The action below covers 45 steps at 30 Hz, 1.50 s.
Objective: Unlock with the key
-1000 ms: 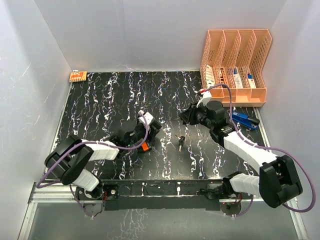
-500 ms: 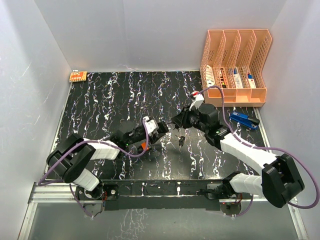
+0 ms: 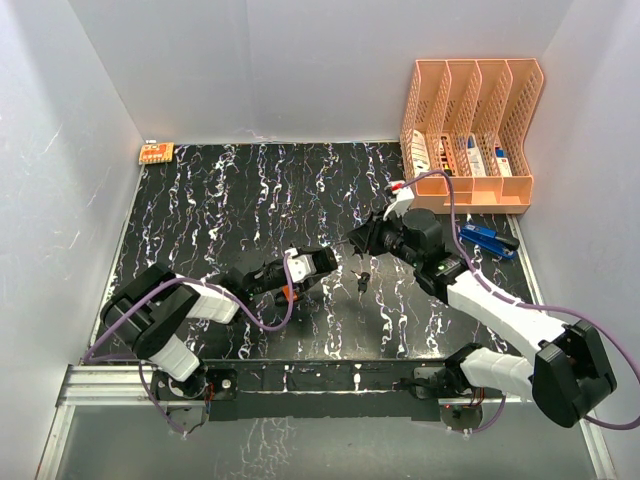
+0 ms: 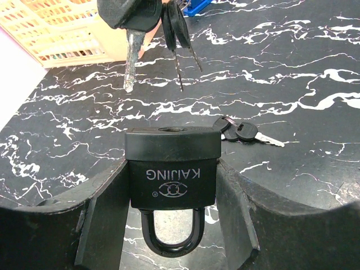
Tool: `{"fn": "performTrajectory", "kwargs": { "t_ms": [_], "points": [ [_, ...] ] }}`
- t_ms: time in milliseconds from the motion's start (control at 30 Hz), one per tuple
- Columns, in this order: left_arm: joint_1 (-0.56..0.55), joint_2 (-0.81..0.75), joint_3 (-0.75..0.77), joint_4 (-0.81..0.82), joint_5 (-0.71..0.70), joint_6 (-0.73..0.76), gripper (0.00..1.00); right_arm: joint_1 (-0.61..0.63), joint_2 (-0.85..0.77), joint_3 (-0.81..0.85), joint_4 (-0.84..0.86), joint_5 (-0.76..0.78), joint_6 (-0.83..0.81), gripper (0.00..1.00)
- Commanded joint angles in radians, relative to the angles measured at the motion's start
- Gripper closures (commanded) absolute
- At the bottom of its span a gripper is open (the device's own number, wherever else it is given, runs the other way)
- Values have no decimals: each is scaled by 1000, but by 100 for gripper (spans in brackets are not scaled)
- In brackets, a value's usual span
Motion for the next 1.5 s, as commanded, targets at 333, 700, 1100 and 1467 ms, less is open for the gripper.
{"fn": "performTrajectory", "kwargs": {
  "t_ms": [333, 700, 1100, 1467],
  "points": [
    [-2, -18, 33, 149, 52, 56, 100, 21, -58, -6, 21, -4, -26, 100],
    [-2, -24, 43, 153, 32, 56, 100, 66, -54, -38, 41, -1, -23, 100],
    [-2, -39, 52, 136, 63, 53, 100, 88, -26, -43, 59, 14, -24, 100],
    [-2, -65, 45, 113, 66, 66, 100, 91, -14, -37, 41, 56, -26, 100]
  ]
}}
